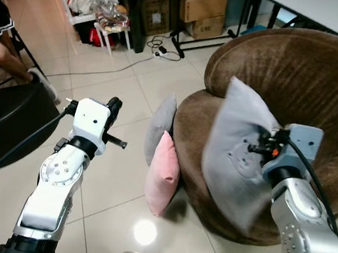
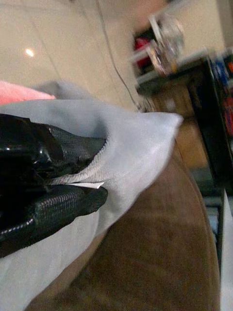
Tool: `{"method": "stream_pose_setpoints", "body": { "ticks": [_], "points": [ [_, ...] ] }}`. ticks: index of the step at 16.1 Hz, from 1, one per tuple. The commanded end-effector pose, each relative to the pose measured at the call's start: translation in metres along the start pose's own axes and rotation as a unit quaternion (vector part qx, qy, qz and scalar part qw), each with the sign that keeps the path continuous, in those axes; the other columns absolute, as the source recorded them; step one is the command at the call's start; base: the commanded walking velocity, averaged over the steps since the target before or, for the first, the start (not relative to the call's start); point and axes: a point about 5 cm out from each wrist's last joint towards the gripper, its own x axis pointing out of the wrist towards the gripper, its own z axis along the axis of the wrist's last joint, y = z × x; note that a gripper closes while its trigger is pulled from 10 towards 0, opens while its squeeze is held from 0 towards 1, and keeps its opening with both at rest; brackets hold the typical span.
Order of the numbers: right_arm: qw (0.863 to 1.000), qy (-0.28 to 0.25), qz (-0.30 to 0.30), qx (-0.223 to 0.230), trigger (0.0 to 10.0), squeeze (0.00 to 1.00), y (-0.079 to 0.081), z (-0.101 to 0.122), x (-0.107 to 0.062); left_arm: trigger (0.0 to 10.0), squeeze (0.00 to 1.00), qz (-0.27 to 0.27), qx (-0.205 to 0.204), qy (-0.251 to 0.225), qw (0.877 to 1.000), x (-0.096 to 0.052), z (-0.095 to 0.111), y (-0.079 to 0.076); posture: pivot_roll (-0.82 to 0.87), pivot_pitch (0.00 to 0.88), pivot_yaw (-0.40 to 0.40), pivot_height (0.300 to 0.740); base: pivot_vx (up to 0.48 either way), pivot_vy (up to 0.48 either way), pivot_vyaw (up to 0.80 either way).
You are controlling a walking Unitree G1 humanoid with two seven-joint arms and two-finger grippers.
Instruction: Move the pillow to the sofa from floor
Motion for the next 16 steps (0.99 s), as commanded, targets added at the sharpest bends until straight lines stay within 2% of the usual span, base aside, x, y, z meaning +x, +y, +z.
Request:
{"method": "stream_pose_setpoints", "body": {
  "ticks": [1, 4, 6, 10, 11, 14, 16],
  "points": [
    [0.998, -0.058, -0.009, 0.001, 10.0, 0.00, 0.003, 0.016, 0.001, 10.0, 0.00, 0.009, 0.012, 0.000, 1.000, 0.000, 0.000, 0.006, -0.13, 0.000, 0.092, 0.740, 0.000, 0.000, 0.00],
    [0.995, -0.080, -0.011, 0.057, 10.0, 0.00, 0.002, 0.016, 0.005, 10.0, 0.00, 0.016, 0.018, 0.000, 1.000, 0.000, -0.002, 0.011, -0.11, 0.000, 0.095, 0.740, 0.000, 0.000, 0.00],
    [0.994, -0.085, -0.003, 0.073, 10.0, 0.00, 0.002, 0.016, 0.007, 10.0, 0.00, 0.017, 0.019, -0.006, 1.000, 0.003, 0.000, 0.014, -0.10, 0.000, 0.100, 0.740, 0.000, 0.000, 0.00],
    [0.995, -0.066, -0.007, 0.075, 10.0, 0.00, 0.004, 0.008, 0.008, 10.0, 0.00, 0.011, 0.017, -0.013, 1.000, 0.005, 0.003, 0.015, -0.09, 0.000, 0.105, 0.740, 0.195, 0.000, 0.00],
    [0.996, -0.067, -0.026, 0.049, 10.0, 0.00, 0.002, 0.008, 0.009, 10.0, 0.00, 0.010, 0.017, -0.013, 1.000, 0.006, 0.003, 0.014, -0.10, 0.000, 0.107, 0.740, 0.262, 0.000, 0.80],
    [0.992, -0.089, -0.009, 0.089, 10.0, 0.00, 0.008, 0.016, 0.013, 10.0, 0.00, 0.009, 0.014, -0.014, 1.000, 0.009, 0.003, 0.014, -0.11, 0.000, 0.106, 0.740, 0.265, 0.000, 0.49],
    [0.992, -0.093, -0.008, 0.086, 10.0, 0.00, 0.008, 0.018, 0.012, 10.0, 0.00, 0.007, 0.011, -0.015, 1.000, 0.010, 0.002, 0.012, -0.12, 0.000, 0.101, 0.740, 0.262, 0.000, 0.00]
  ]
}}
